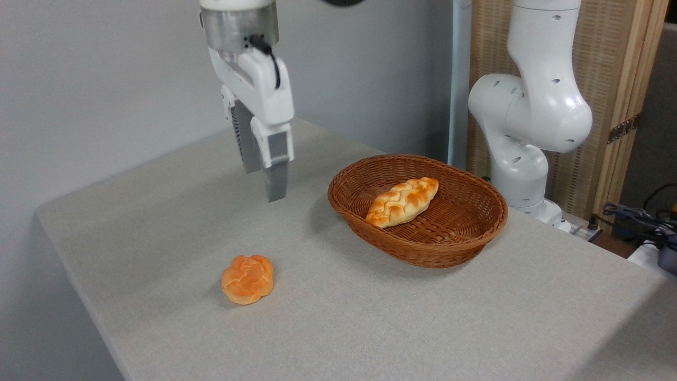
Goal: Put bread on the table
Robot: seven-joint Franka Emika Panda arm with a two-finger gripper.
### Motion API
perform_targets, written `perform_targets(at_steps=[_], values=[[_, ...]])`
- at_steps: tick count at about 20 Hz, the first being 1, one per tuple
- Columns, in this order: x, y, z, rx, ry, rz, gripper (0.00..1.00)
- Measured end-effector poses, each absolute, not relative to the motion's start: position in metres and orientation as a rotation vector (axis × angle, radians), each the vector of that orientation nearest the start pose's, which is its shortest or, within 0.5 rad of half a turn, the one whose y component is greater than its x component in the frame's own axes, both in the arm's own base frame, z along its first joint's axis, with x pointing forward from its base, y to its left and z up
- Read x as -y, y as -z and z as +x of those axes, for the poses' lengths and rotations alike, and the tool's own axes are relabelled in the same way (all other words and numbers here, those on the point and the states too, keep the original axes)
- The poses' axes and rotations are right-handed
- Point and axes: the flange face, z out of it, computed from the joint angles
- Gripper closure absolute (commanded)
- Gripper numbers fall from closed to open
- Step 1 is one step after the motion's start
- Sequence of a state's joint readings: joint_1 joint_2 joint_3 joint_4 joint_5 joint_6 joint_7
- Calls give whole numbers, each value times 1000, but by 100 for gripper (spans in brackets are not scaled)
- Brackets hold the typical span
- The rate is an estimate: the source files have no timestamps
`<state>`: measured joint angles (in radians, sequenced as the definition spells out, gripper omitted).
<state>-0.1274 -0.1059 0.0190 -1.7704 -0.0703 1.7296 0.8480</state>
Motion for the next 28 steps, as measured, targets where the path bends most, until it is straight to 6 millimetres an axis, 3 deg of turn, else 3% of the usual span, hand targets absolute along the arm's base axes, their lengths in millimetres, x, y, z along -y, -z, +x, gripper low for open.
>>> perform_targets(at_steps=[4,22,28], values=[[45,-618,541,-1343,66,-2839,0],[42,-616,545,-1303,33,-2863,0],[41,-615,544,-1192,27,-2913,0]])
